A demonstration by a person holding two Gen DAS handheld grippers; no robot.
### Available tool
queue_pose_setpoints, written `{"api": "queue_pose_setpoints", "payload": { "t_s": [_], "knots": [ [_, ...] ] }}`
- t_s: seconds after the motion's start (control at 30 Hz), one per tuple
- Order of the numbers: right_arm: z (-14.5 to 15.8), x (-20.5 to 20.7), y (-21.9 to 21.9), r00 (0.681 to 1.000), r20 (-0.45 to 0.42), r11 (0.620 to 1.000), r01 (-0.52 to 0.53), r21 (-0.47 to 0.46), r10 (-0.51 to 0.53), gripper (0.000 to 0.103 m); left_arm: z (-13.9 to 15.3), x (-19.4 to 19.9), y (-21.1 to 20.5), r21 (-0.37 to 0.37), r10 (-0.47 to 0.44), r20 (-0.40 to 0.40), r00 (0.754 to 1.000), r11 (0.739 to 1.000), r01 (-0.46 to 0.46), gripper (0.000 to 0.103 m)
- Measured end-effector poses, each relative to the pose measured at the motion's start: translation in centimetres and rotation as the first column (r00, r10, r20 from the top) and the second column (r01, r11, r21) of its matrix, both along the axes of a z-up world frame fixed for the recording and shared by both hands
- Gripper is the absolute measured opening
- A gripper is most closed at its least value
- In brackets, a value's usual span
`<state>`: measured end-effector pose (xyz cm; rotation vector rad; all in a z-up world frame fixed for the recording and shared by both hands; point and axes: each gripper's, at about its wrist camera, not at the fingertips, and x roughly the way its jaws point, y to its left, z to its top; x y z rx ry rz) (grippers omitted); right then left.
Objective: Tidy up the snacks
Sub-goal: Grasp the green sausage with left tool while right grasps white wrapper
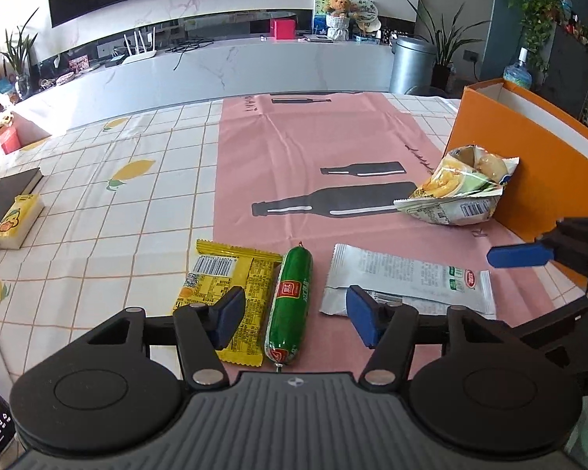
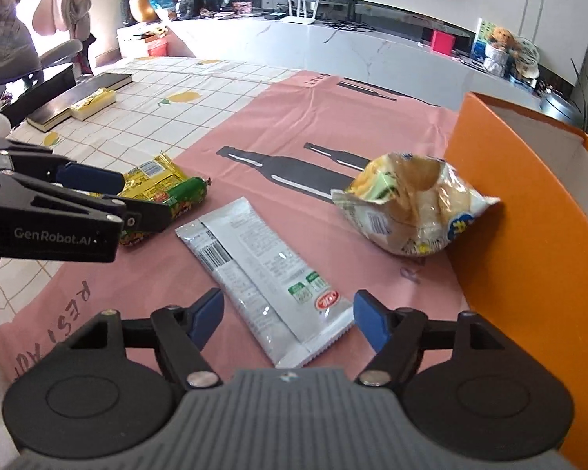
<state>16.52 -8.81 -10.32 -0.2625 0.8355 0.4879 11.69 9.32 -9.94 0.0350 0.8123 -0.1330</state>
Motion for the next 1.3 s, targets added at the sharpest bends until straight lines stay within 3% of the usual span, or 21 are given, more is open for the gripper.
{"api": "queue_pose_setpoints", "payload": {
  "t_s": [0.27,0.33,0.53,0.7,0.8,1.03,1.1,1.23,1.3],
  "knots": [
    [-1.6,1.5,0.4,0.999,-0.046,0.998,-0.01,0.066,0.013,0.078,-1.6,0.5,0.4,-0.03,-0.01,-0.043,0.999,1.0,0.009,0.029],
    [-1.6,1.2,0.5,0.999,-0.035,0.999,-0.011,0.05,0.013,0.072,-1.7,0.6,0.7,-0.058,0.004,-0.064,0.998,0.998,-0.008,0.026],
    [-1.2,-0.5,0.4,0.998,-0.049,0.998,0.041,0.037,-0.039,0.067,-1.5,-0.4,0.7,-0.081,0.039,-0.098,0.994,0.996,-0.047,0.025],
    [-0.8,-1.7,0.0,0.969,-0.11,0.974,0.225,0.014,-0.223,0.068,-1.4,-2.0,0.3,-0.114,0.035,-0.134,0.99,0.992,-0.05,0.025],
    [-0.7,-2.7,0.0,0.95,-0.134,0.959,0.284,-0.01,-0.283,0.07,-1.4,-3.0,-0.3,-0.121,0.022,-0.146,0.989,0.992,-0.04,0.025],
    [0.0,-5.2,-0.5,0.95,-0.232,0.968,0.235,0.087,-0.21,0.072,-1.1,-3.9,0.0,-0.17,0.009,-0.212,0.977,0.984,-0.046,0.026],
    [0.1,-5.7,-0.7,0.957,-0.204,0.969,0.23,0.089,-0.208,0.072,-1.1,-3.9,0.3,-0.185,0.02,-0.208,0.978,0.981,-0.059,0.027],
    [0.0,-5.0,-1.0,0.961,-0.123,0.963,0.258,0.074,-0.248,0.072,-1.2,-3.5,0.1,-0.163,0.014,-0.189,0.982,0.986,-0.046,0.047],
    [-0.2,-4.3,-1.2,0.958,-0.135,0.958,0.267,0.104,-0.253,0.072,-1.3,-3.4,-0.2,-0.128,0.006,-0.176,0.984,0.991,-0.029,0.049]
  ]
}}
